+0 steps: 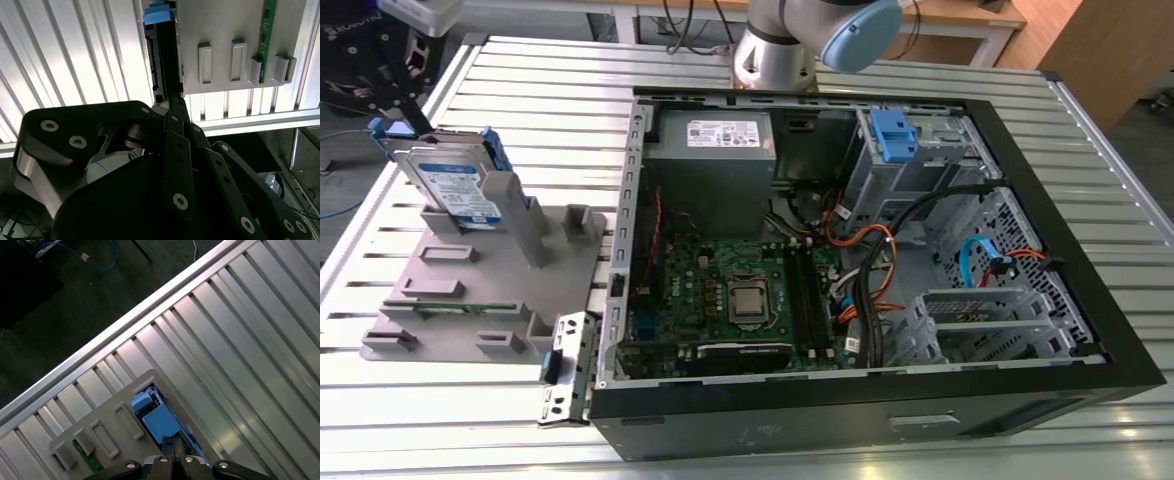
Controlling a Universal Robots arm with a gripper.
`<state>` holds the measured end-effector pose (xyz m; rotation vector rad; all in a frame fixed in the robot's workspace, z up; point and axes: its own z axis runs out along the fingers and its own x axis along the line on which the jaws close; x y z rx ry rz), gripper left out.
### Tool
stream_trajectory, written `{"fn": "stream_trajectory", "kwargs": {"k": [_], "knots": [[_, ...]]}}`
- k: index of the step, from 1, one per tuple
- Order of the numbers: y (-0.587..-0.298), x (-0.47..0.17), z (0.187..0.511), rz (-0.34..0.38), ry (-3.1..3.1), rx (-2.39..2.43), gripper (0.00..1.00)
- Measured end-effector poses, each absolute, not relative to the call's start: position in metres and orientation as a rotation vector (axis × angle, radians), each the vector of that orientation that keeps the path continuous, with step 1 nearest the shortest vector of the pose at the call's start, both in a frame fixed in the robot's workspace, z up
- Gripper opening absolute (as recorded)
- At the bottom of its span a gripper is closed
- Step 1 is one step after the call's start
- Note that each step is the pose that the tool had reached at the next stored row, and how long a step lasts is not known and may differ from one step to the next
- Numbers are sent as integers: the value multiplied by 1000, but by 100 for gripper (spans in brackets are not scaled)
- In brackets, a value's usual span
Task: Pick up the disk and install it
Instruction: 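Pick up the disk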
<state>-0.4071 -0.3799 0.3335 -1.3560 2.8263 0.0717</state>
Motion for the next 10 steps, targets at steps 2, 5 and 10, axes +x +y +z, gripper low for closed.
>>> {"fn": "stream_trajectory", "kwargs": {"k": [2, 5, 10], "knots": [[-380, -407, 334, 72, 2817, -1375, 11], [-380, -407, 334, 72, 2798, -1416, 11], [-380, -407, 334, 72, 2766, -1479, 11]]}}
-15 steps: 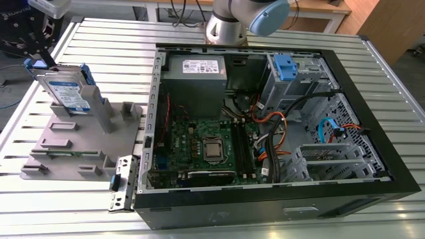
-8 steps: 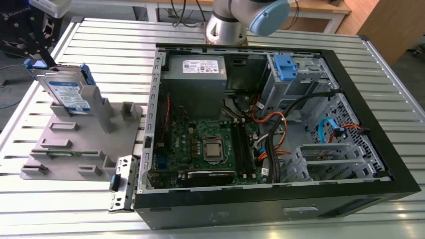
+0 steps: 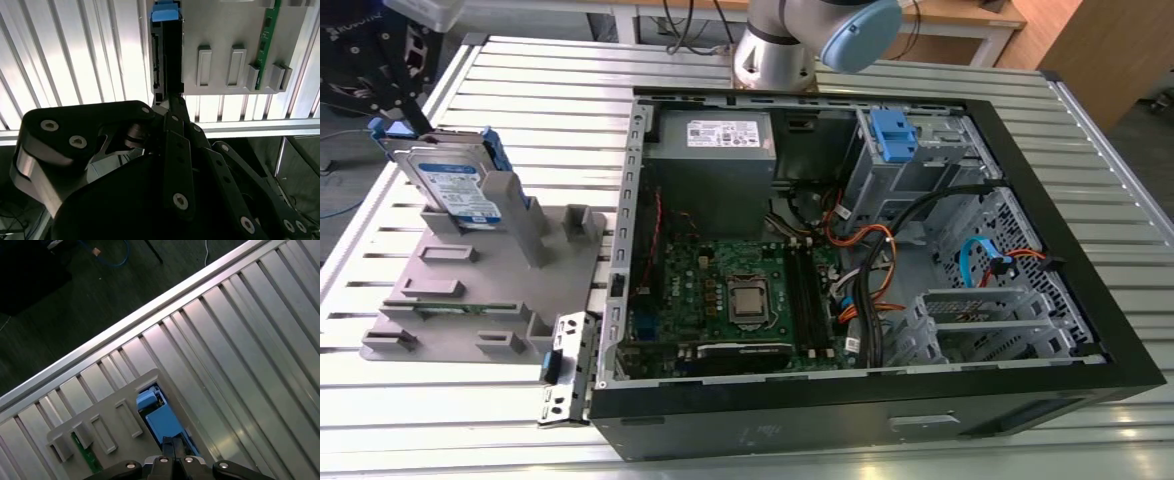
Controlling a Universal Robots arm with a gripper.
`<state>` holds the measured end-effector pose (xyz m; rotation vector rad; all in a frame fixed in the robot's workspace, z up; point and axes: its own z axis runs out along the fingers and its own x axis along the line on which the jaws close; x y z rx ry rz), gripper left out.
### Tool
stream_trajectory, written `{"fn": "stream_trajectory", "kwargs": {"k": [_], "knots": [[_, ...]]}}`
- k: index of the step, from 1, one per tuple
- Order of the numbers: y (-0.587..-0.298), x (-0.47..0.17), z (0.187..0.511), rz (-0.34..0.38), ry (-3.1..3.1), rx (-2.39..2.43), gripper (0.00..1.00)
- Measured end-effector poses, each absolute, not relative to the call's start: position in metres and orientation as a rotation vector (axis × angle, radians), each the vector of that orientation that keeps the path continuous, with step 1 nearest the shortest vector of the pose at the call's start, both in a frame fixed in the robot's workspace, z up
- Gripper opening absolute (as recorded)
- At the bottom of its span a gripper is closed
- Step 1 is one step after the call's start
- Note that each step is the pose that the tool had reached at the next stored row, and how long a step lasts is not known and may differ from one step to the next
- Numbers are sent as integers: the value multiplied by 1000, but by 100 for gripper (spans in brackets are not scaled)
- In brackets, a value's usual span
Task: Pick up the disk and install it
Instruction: 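Pick up the disk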
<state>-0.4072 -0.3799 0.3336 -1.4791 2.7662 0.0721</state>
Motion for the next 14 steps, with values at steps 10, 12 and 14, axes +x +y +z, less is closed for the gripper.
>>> {"fn": "stream_trajectory", "kwargs": {"k": [10, 12, 14], "knots": [[-380, -407, 334, 72, 2689, -1619, 11], [-380, -407, 334, 72, 2681, -1634, 11], [-380, -407, 334, 72, 2681, -1634, 11]]}}
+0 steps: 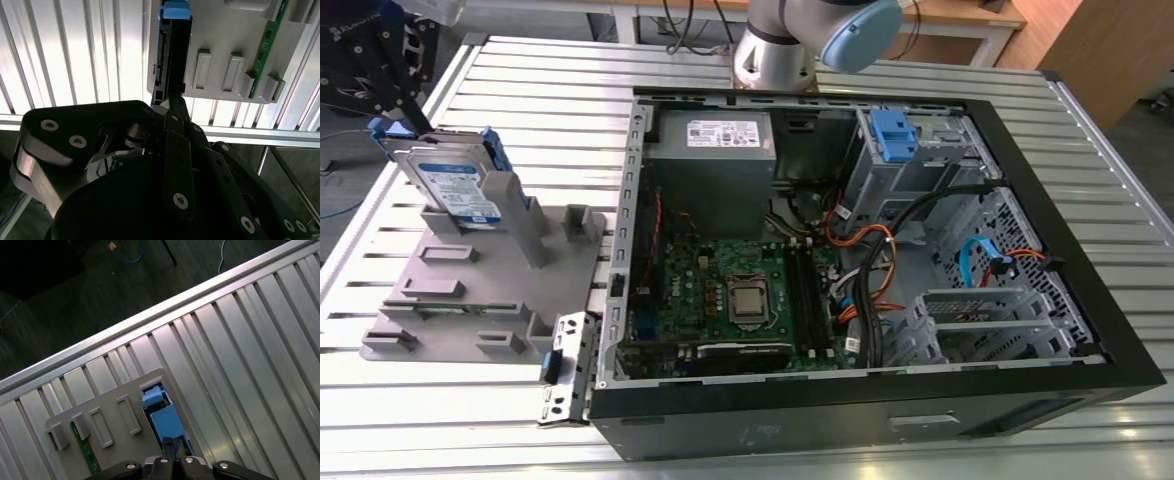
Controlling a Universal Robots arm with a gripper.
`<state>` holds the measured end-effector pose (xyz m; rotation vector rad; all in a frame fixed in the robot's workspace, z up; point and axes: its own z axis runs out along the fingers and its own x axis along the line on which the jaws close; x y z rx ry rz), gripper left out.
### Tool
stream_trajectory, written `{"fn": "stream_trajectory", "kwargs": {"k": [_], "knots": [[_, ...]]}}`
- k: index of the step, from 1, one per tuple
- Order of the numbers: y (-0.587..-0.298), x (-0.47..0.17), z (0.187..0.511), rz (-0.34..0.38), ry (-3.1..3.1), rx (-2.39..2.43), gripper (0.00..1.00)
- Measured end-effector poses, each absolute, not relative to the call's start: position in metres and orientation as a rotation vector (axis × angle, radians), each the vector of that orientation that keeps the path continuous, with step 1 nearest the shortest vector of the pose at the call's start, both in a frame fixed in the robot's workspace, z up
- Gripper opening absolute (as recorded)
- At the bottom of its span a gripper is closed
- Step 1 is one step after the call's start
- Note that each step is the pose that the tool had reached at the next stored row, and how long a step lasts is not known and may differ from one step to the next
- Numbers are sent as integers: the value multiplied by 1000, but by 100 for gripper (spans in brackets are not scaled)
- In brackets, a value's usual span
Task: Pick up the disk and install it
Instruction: 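Pick up the disk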
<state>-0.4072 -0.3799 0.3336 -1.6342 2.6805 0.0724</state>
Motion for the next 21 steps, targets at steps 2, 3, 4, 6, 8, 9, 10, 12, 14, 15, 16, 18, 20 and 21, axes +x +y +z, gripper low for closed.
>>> {"fn": "stream_trajectory", "kwargs": {"k": [2, 3, 4, 6, 8, 9, 10, 12, 14, 15, 16, 18, 20, 21], "knots": [[-380, -407, 334, 72, 2680, -1634, 11], [-380, -407, 334, 72, 2680, -1634, 11], [-380, -407, 334, 72, 2680, -1634, 11], [-380, -407, 334, 72, 2678, -1638, 11], [-380, -407, 333, 72, 2663, -1663, 11], [-380, -407, 333, 72, 2652, -1681, 11], [-380, -407, 334, 72, 2639, -1702, 11], [-380, -407, 333, 72, 2611, -1747, 11], [-380, -407, 333, 72, 2579, -1795, 11], [-380, -407, 333, 72, 2563, -1818, 11], [-380, -407, 333, 72, 2547, -1842, 11], [-380, -407, 333, 72, 2514, -1887, 11], [-380, -407, 333, 72, 2480, -1933, 11], [-380, -407, 333, 72, 2466, -1952, 11]]}}
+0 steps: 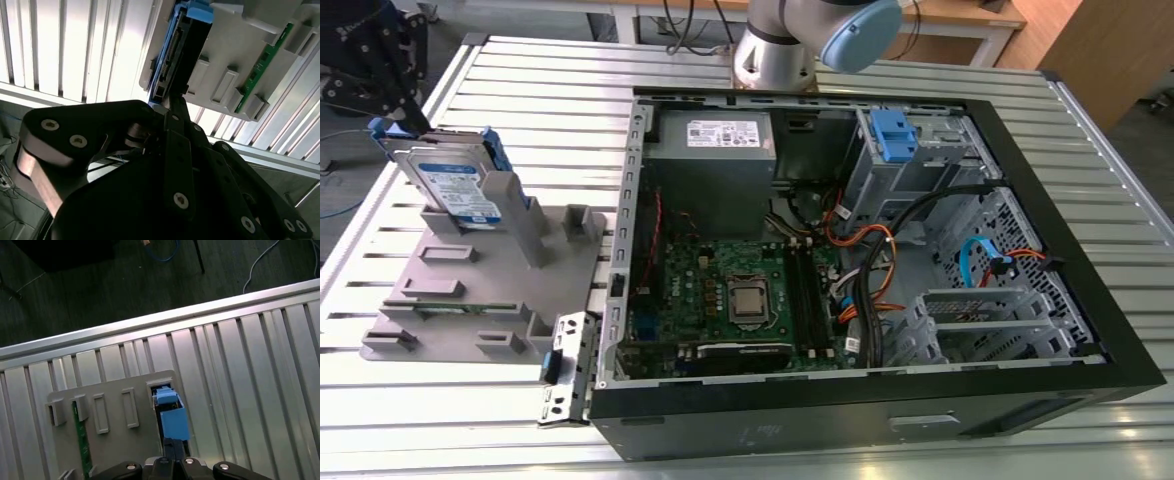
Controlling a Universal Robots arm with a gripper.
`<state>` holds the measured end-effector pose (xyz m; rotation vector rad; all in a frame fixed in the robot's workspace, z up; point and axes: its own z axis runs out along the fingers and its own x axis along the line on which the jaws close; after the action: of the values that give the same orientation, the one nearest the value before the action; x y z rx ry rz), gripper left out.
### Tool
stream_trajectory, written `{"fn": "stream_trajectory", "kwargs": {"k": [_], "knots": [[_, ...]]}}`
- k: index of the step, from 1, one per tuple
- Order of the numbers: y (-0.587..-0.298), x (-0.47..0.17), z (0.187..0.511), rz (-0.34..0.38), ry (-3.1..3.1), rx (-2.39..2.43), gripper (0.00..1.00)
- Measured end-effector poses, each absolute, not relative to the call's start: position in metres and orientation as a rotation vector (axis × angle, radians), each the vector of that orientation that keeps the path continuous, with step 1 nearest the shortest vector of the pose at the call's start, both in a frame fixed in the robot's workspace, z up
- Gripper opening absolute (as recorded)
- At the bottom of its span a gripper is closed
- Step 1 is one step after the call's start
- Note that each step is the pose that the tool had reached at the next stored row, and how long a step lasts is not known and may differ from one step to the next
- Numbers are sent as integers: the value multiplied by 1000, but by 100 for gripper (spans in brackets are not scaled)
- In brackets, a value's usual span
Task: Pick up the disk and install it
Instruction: 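Pick up the disk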
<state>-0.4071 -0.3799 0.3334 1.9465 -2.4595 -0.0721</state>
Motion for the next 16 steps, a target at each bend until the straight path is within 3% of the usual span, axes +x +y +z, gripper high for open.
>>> {"fn": "stream_trajectory", "kwargs": {"k": [16], "knots": [[-380, -396, 333, -72, -2400, 2018, 11]]}}
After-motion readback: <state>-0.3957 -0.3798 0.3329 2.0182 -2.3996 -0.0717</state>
